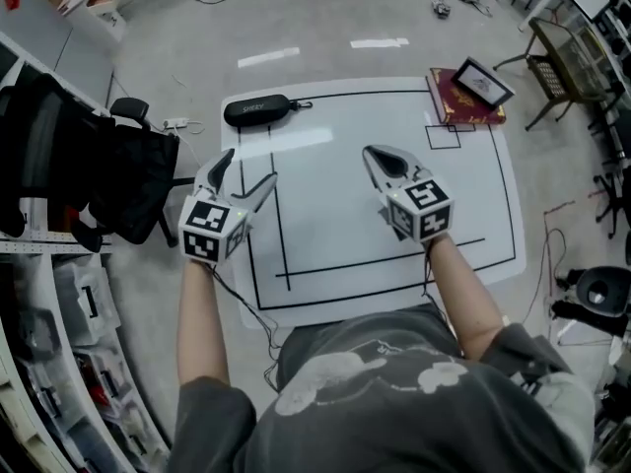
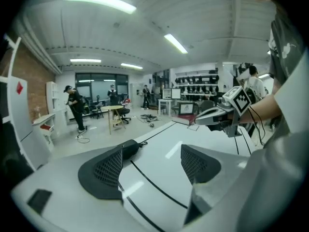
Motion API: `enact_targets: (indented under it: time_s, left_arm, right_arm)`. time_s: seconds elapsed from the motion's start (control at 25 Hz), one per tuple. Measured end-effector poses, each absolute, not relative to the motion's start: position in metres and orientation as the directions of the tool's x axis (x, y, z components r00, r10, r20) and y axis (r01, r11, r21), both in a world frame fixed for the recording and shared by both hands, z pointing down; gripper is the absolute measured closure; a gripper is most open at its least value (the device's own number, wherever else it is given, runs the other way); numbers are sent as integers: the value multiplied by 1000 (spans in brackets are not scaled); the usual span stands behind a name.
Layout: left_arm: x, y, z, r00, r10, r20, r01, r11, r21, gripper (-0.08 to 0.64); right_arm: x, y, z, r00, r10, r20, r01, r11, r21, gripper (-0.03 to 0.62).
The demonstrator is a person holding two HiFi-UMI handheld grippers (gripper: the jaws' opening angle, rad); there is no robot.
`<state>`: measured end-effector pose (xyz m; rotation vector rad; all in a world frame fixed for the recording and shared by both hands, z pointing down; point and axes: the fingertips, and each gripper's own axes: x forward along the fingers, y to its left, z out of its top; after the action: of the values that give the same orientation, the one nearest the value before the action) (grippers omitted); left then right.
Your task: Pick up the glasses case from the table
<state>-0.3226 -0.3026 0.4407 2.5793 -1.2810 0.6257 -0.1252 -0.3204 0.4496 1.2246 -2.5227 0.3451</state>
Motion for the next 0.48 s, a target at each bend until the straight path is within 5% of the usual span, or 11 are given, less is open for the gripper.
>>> enact_targets:
  time_s: [0.48]
  left_arm:
    - [-335, -417, 476, 508, -525, 683, -490, -828, -272, 198]
  right_arm:
    - [-168, -370, 456, -561, -707, 430, -795, 605, -43, 592]
